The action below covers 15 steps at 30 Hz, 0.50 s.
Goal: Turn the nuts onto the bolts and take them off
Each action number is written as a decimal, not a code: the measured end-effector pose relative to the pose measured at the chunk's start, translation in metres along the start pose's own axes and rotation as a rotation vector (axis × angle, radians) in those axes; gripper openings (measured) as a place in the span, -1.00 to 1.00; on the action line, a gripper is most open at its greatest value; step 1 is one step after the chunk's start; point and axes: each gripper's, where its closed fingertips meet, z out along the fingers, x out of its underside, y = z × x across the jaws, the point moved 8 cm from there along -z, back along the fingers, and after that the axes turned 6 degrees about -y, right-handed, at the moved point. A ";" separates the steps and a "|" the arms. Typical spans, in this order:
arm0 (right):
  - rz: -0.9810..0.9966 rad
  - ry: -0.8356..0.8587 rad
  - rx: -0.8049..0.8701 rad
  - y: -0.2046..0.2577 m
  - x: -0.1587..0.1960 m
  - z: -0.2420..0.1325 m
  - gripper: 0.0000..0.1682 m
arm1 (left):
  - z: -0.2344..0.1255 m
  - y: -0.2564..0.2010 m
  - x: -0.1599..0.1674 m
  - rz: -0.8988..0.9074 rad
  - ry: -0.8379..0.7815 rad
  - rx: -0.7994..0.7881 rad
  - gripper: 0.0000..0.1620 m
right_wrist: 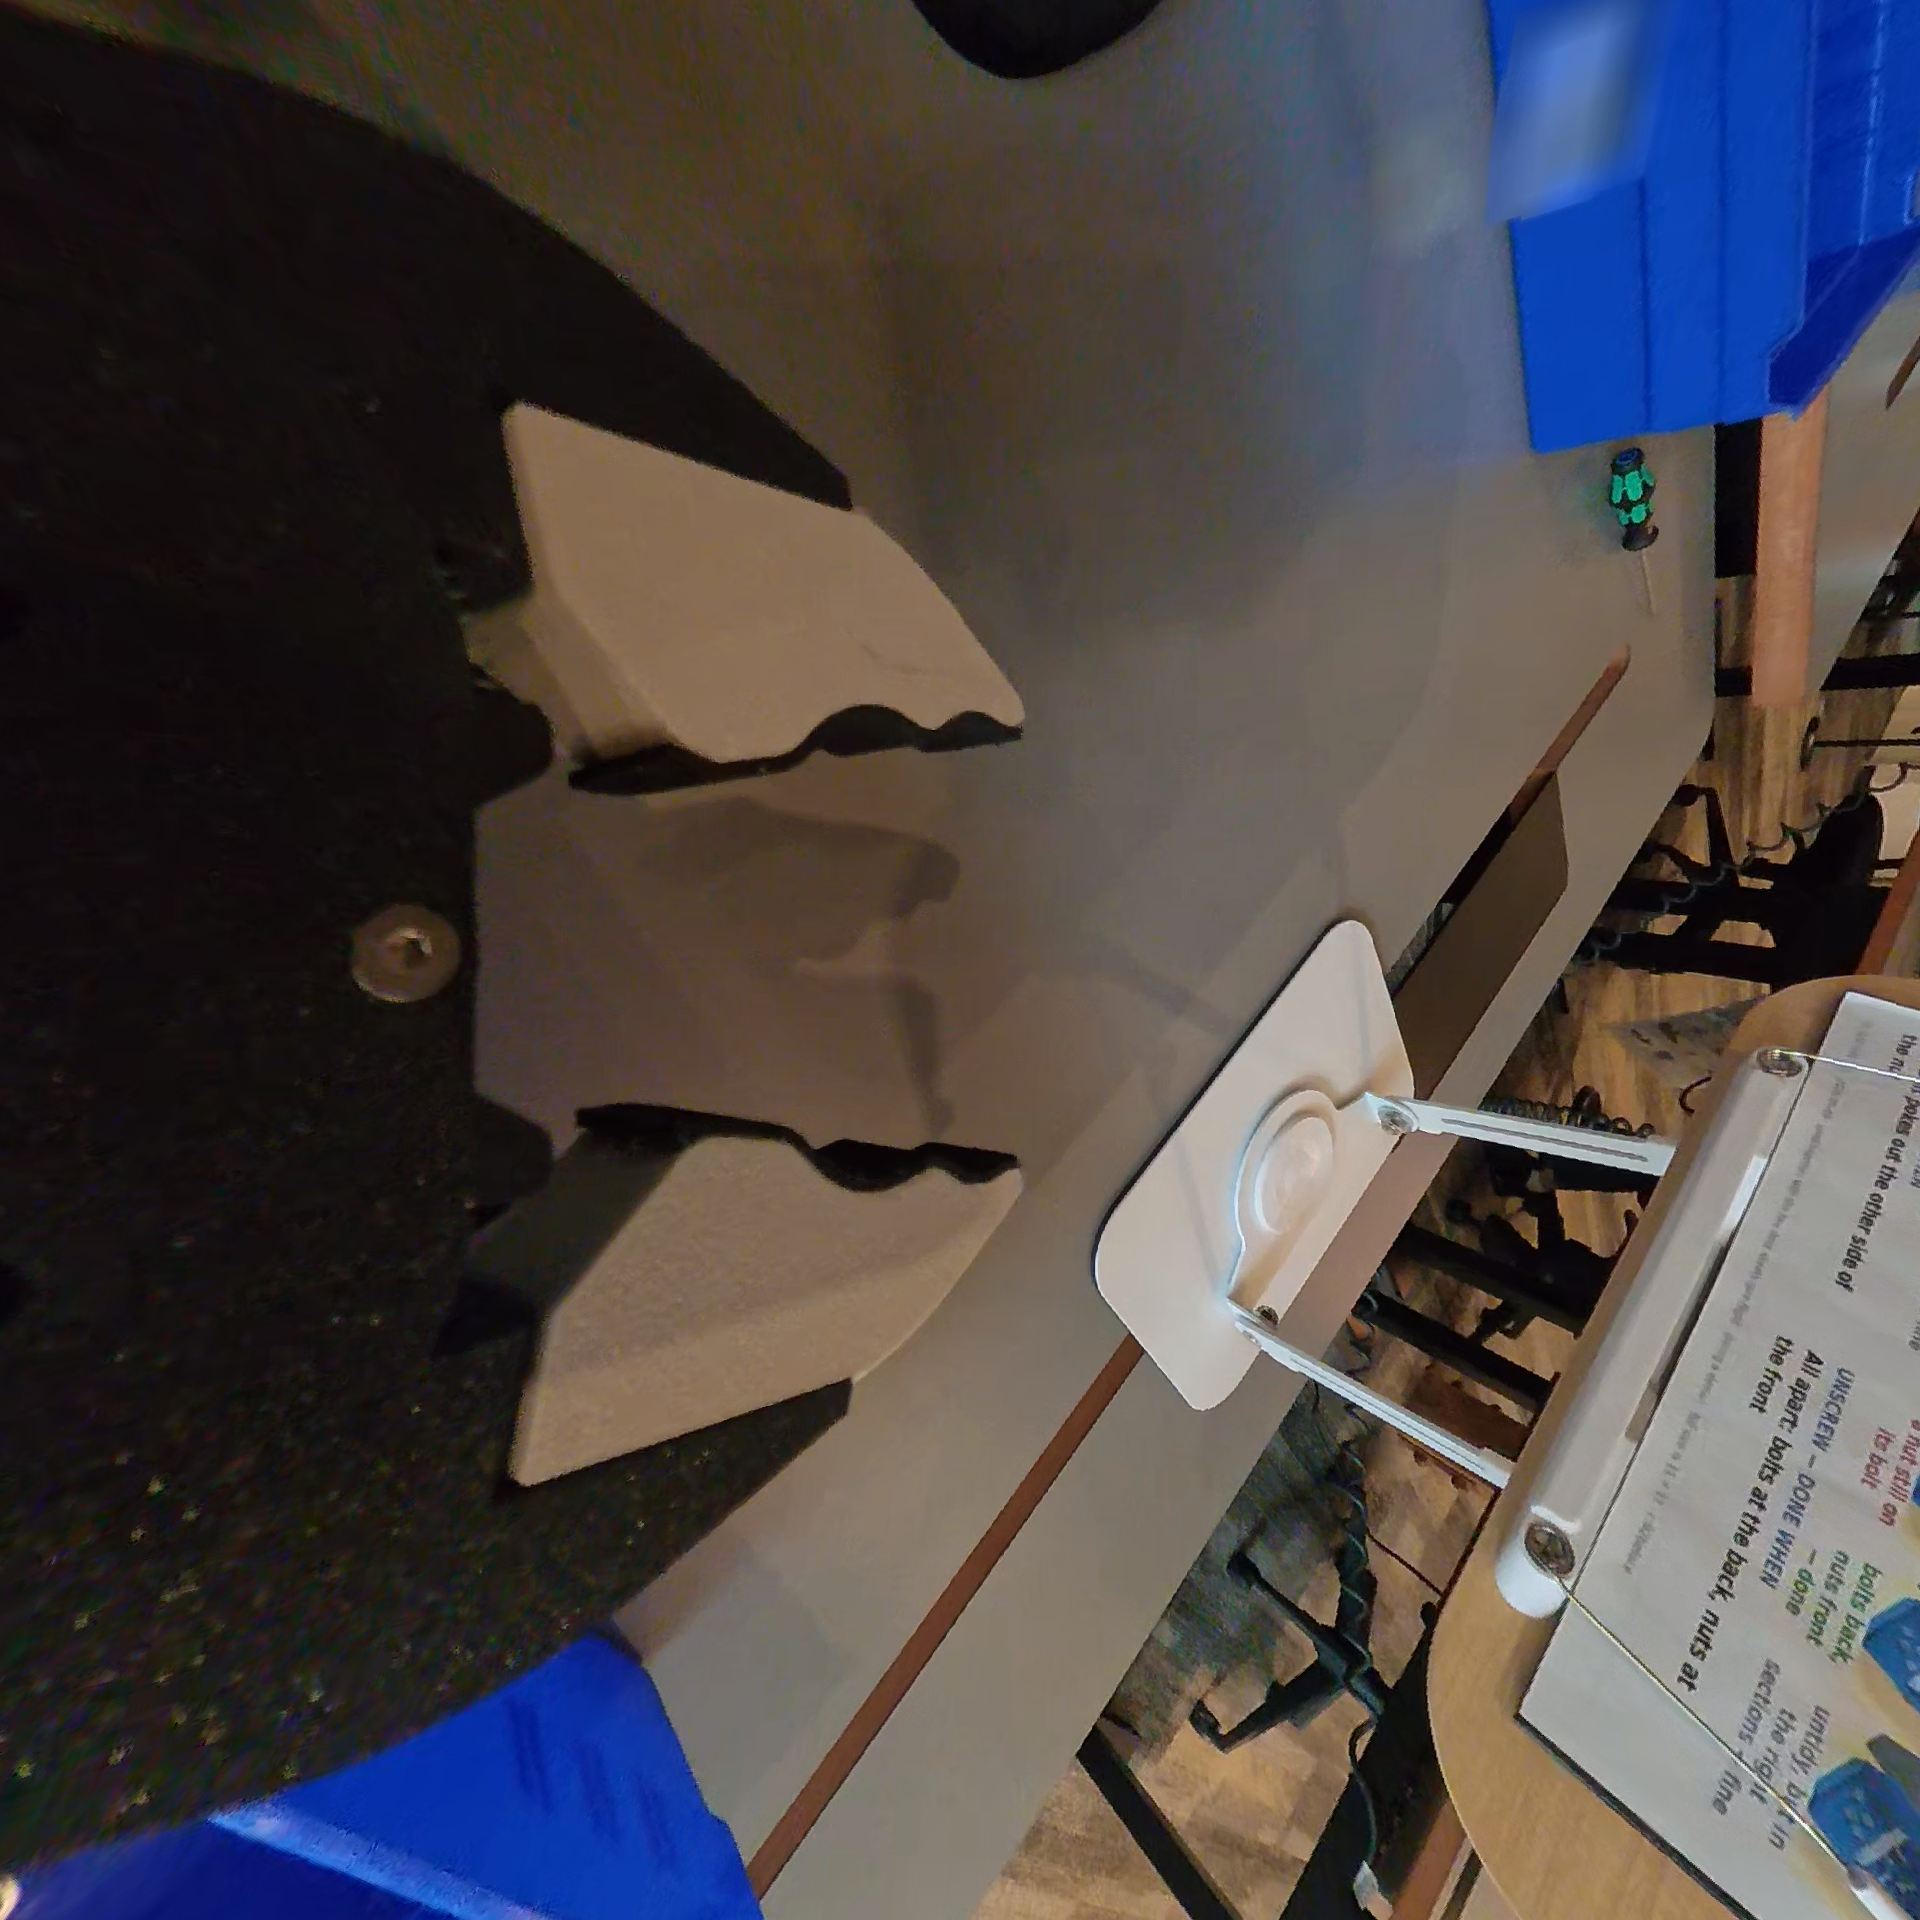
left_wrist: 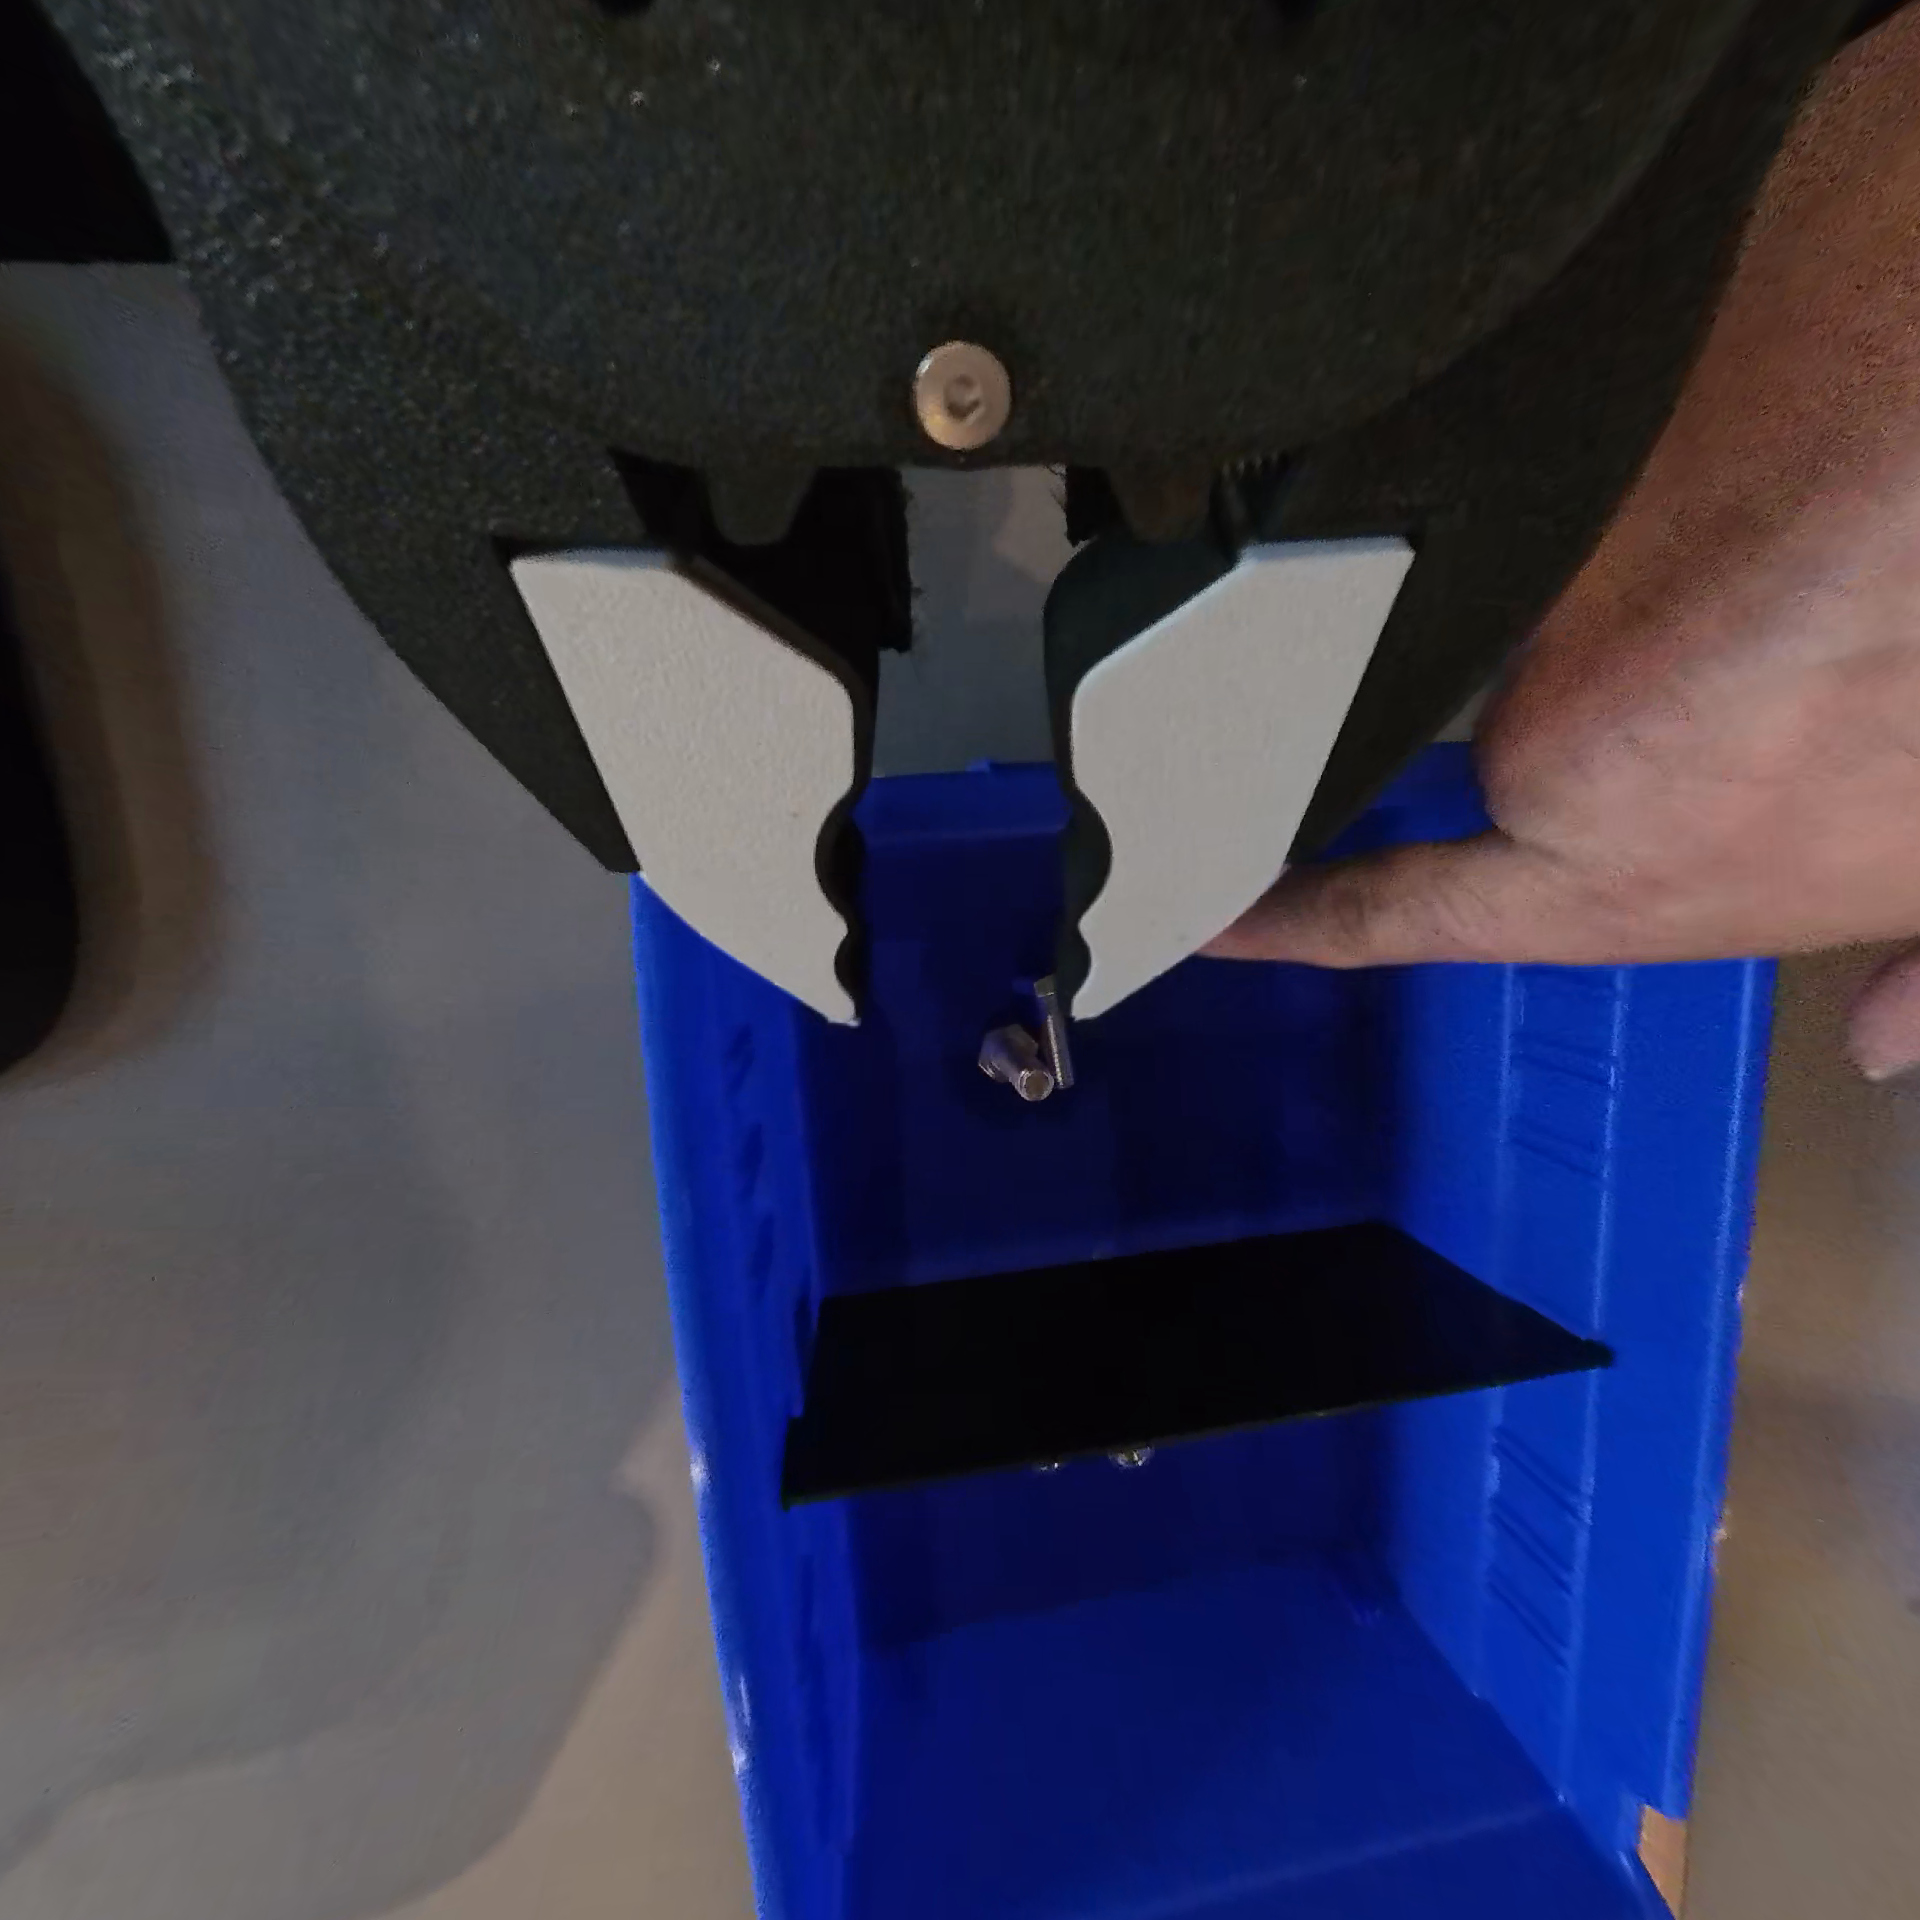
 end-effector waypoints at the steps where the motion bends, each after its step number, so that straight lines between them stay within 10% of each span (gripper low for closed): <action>1: -0.001 0.002 0.001 0.000 0.000 0.000 -0.14 | 0.000 0.000 0.000 -0.002 0.001 -0.001 -0.58; 15: -0.017 0.018 0.006 0.000 0.001 0.000 -0.14 | 0.003 0.001 -0.002 0.009 0.023 0.010 -0.61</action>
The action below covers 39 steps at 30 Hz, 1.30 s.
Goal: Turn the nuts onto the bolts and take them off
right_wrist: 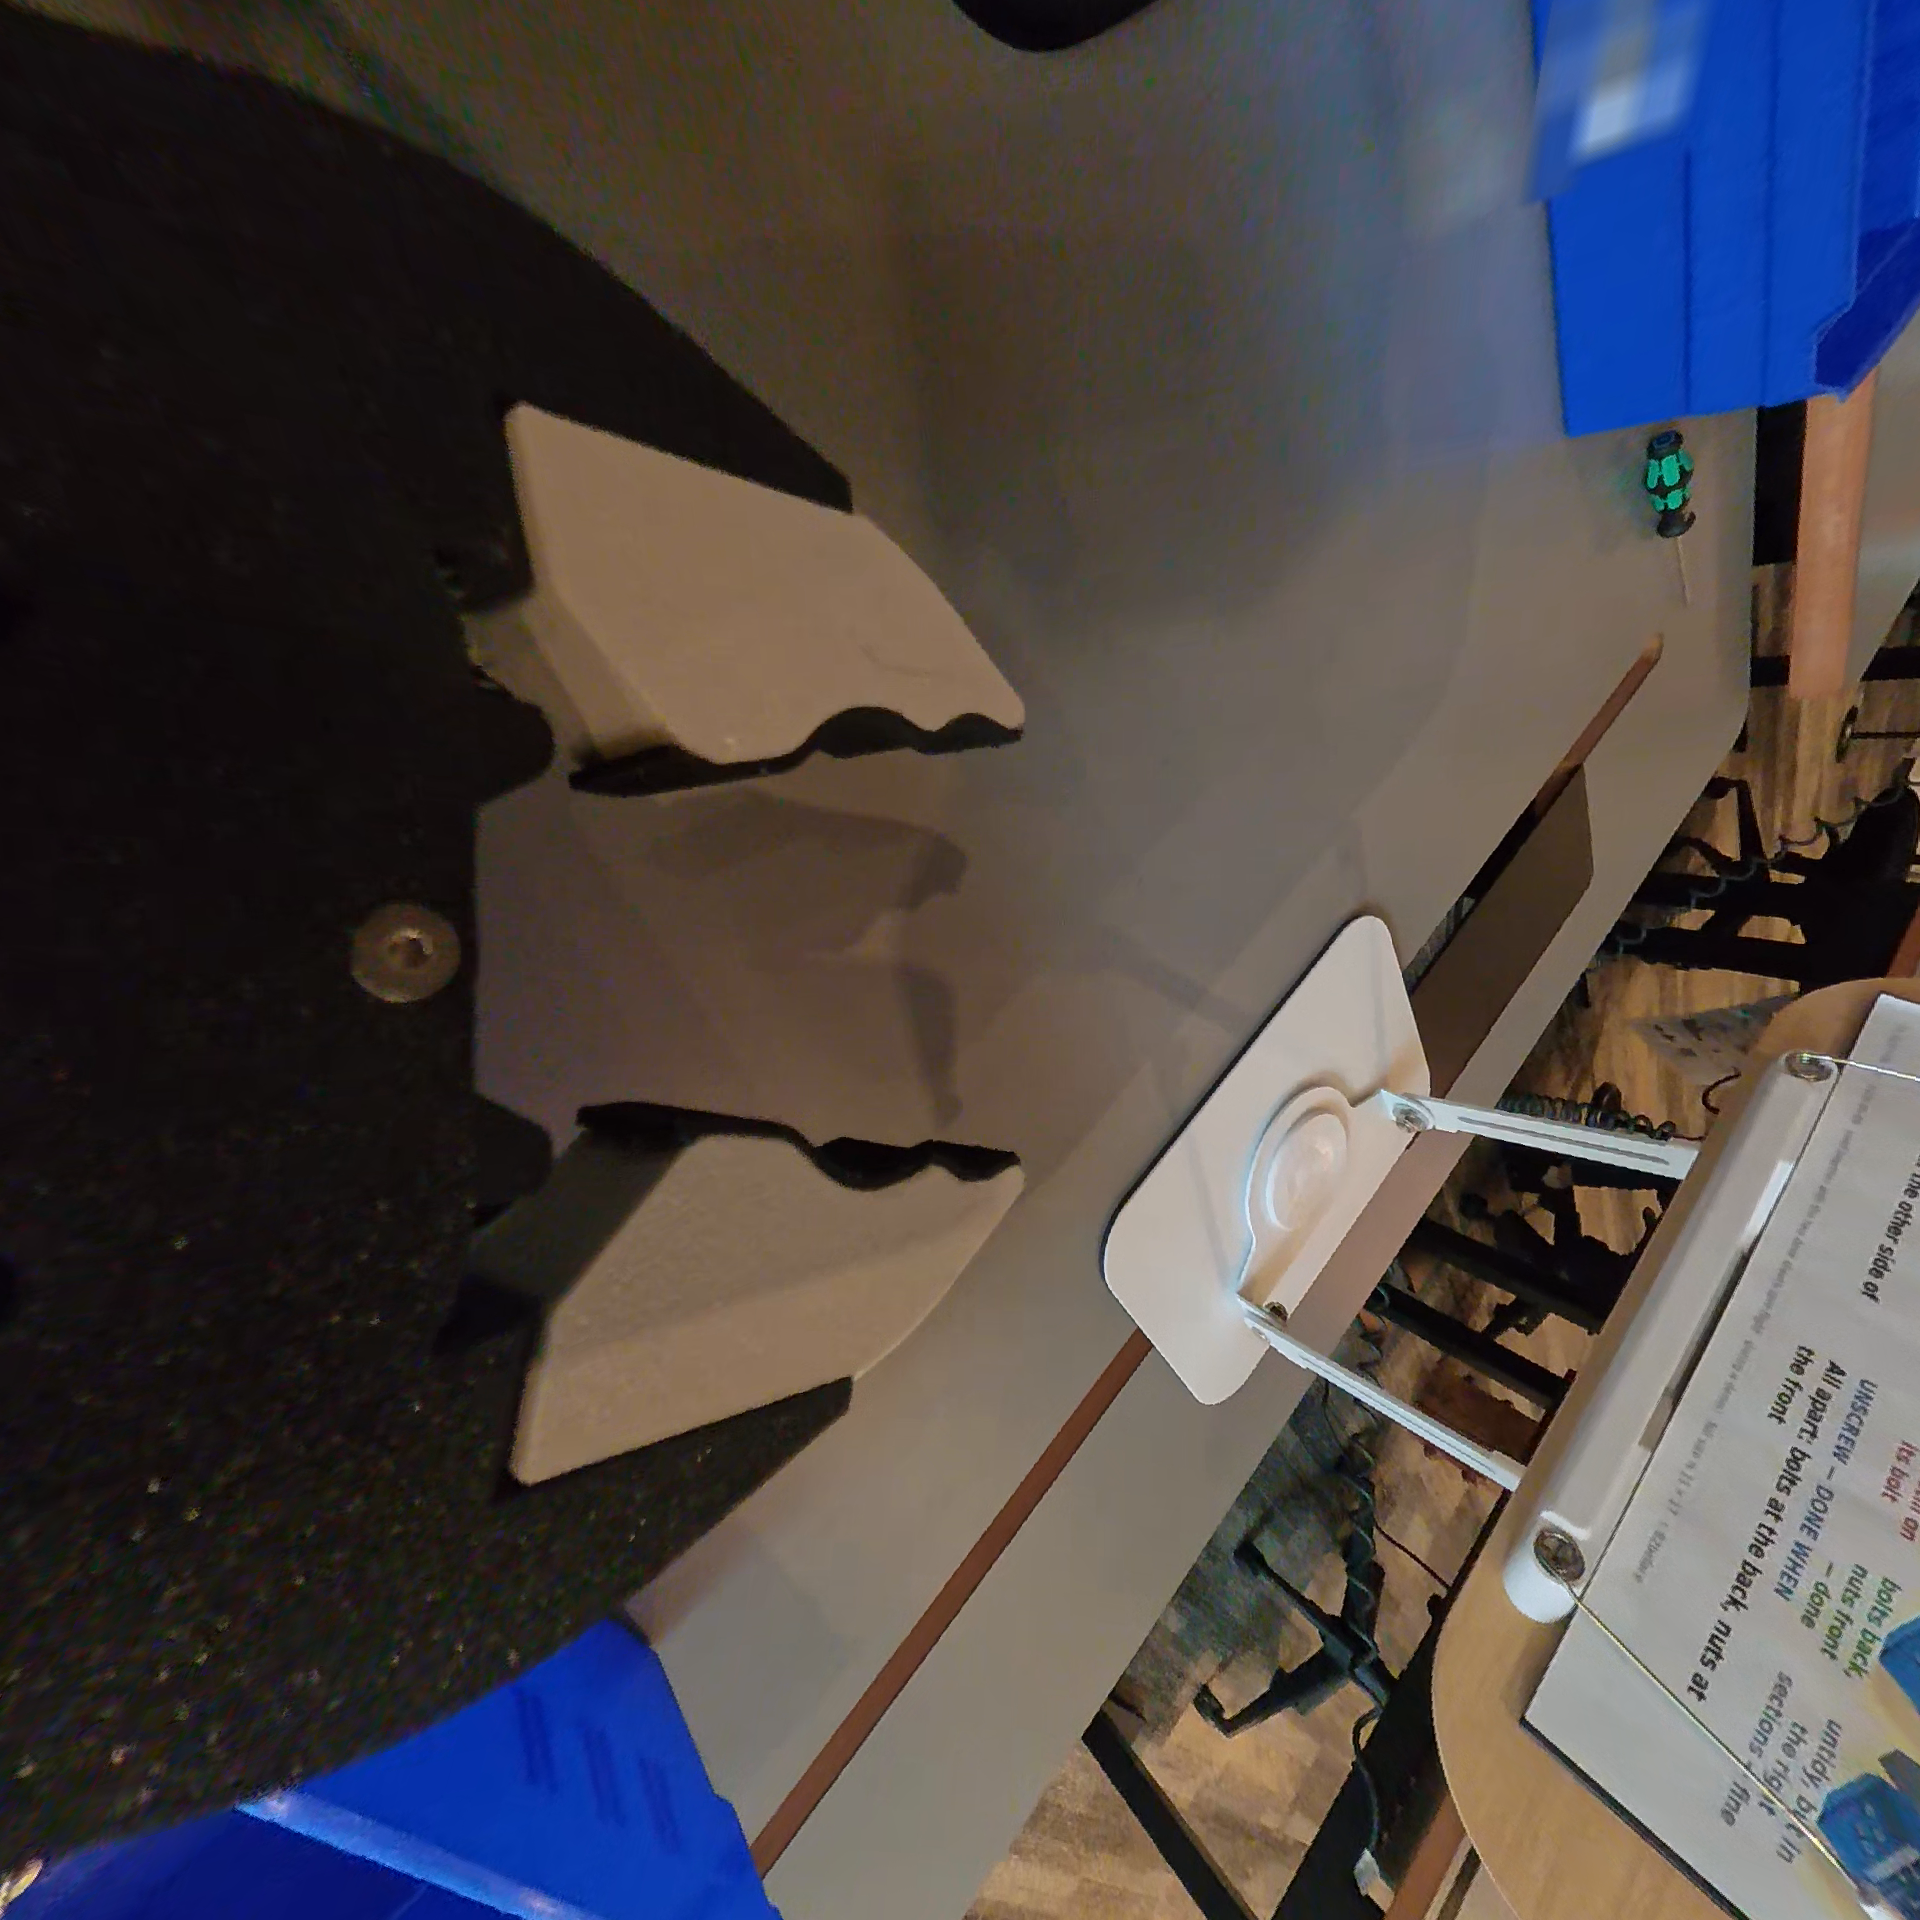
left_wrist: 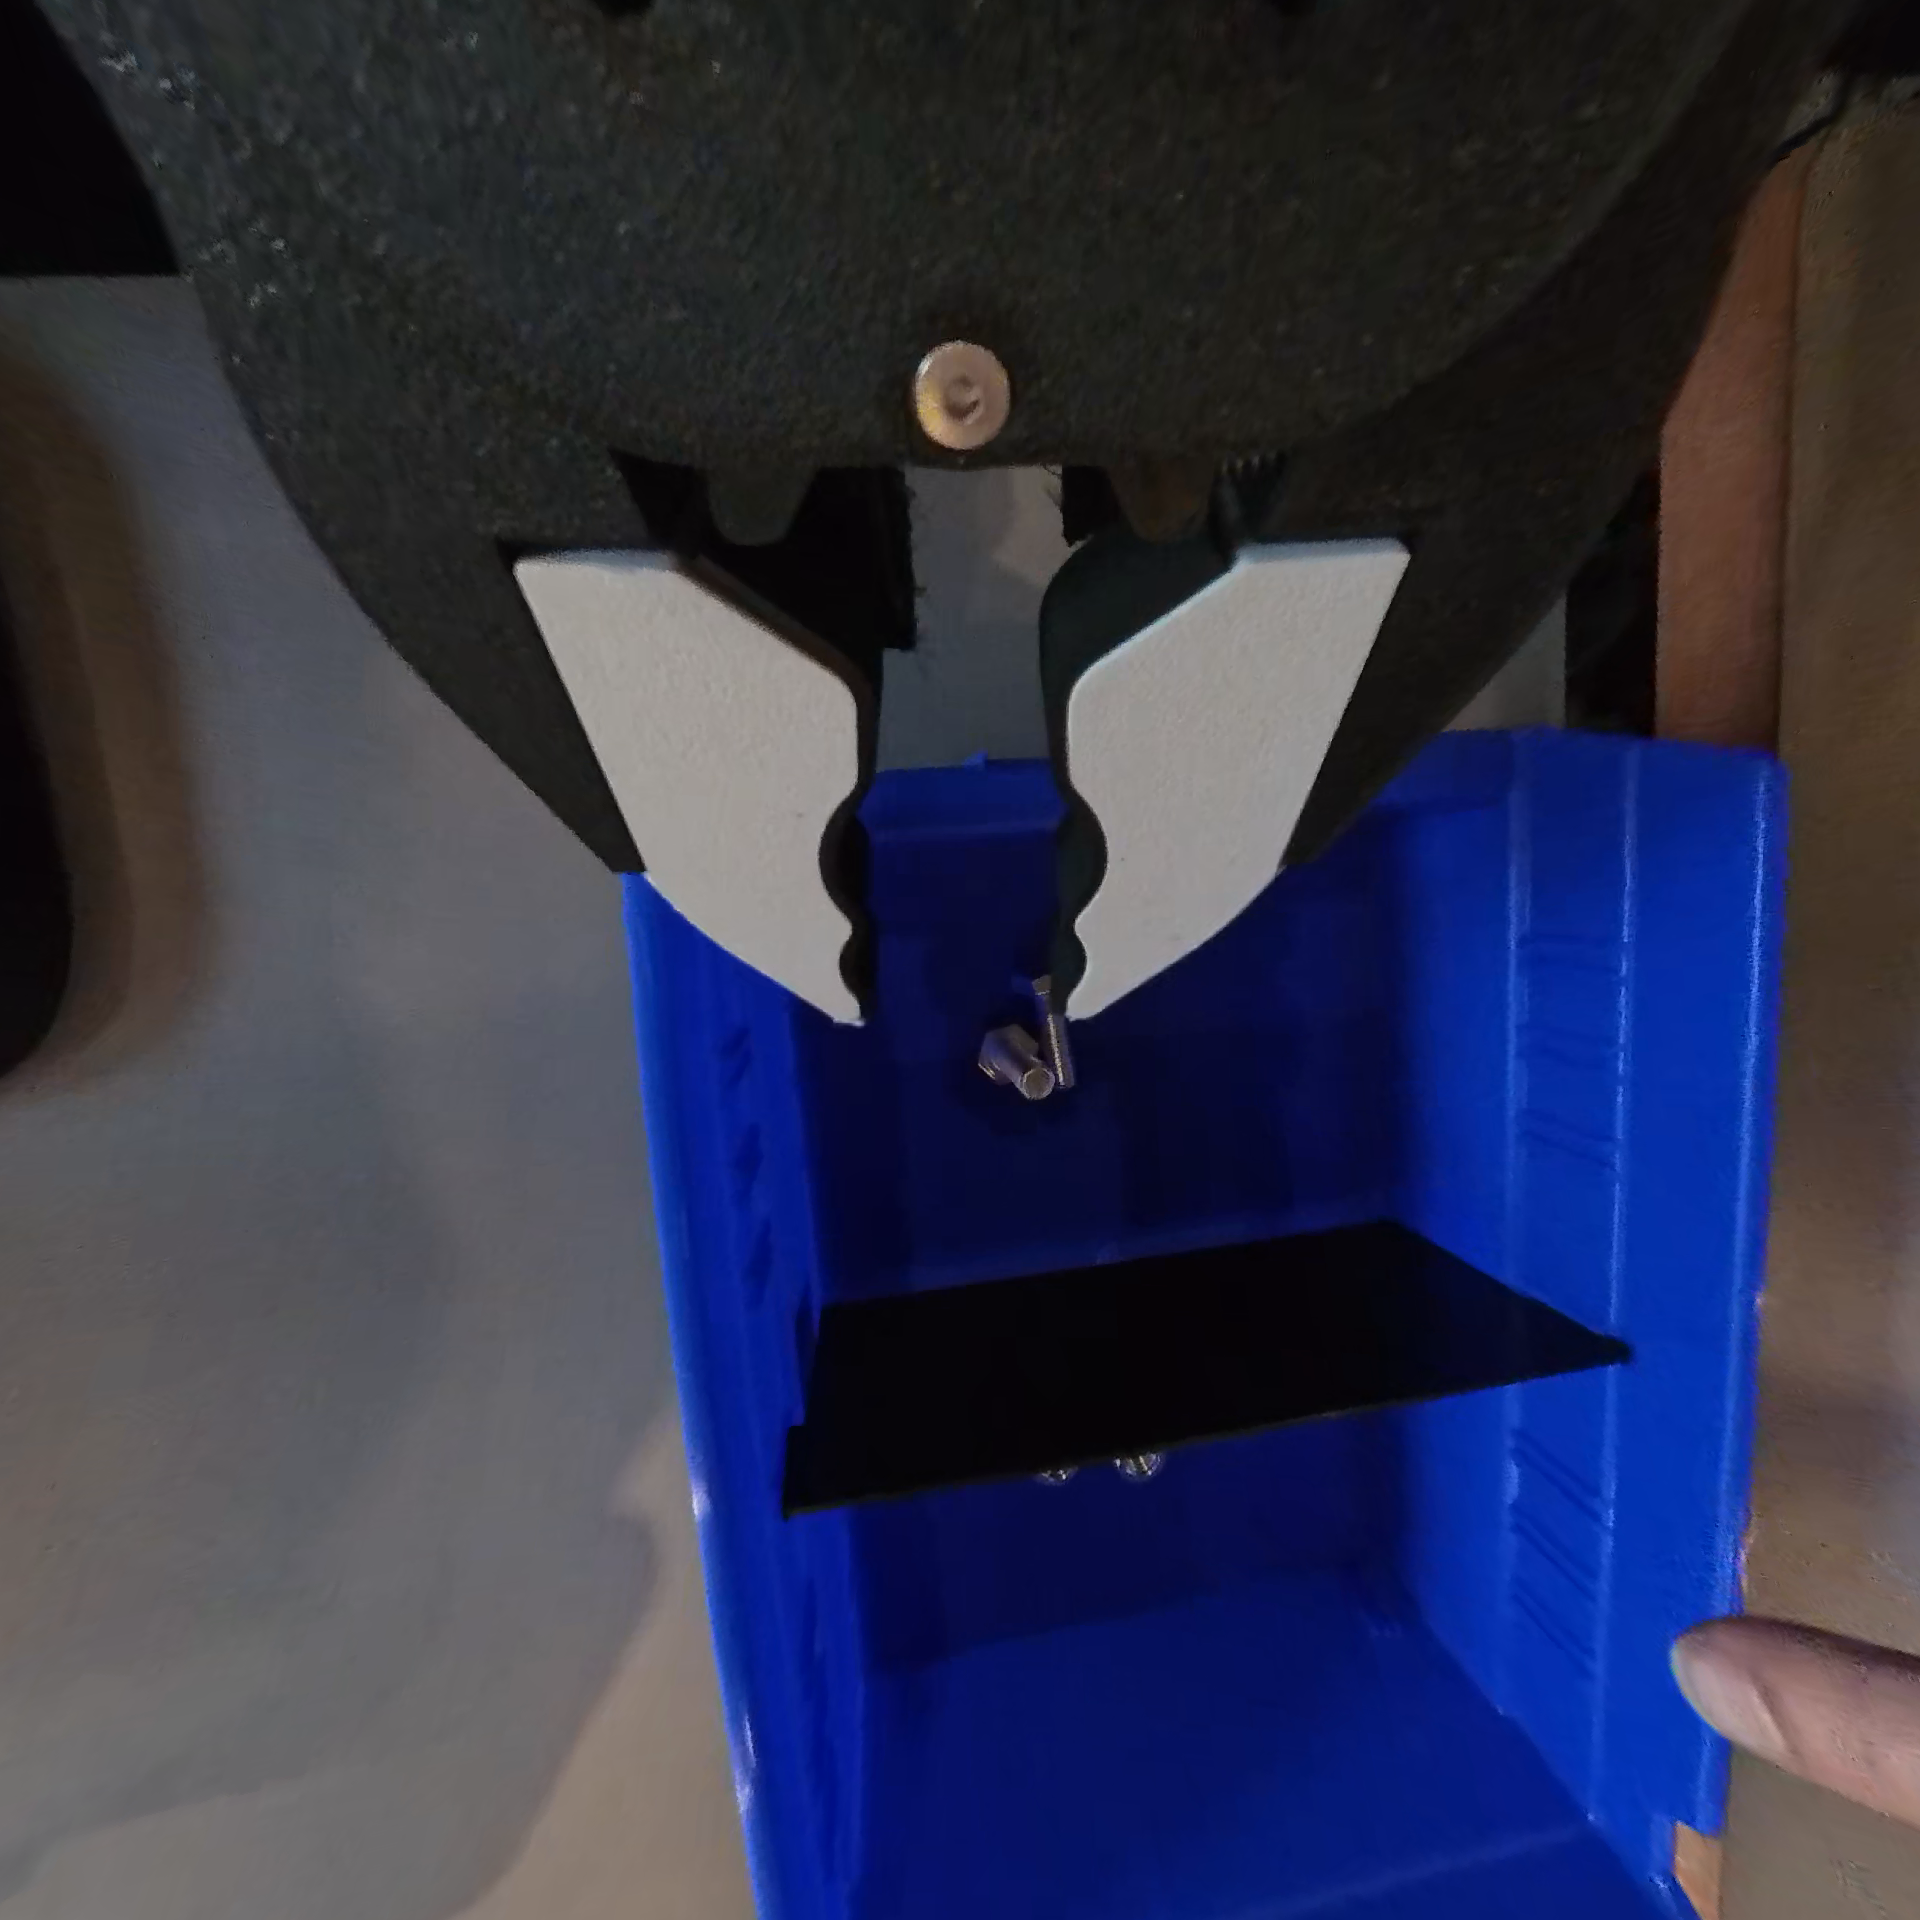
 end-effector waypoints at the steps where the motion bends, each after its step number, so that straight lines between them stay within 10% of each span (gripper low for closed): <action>1: 0.000 0.001 0.000 0.000 0.000 0.000 -0.14 | 0.001 0.000 0.000 0.002 0.006 0.002 -0.60; 39: -0.015 0.019 0.012 -0.002 0.001 -0.001 -0.15 | 0.078 0.027 0.006 0.036 0.323 0.165 -0.87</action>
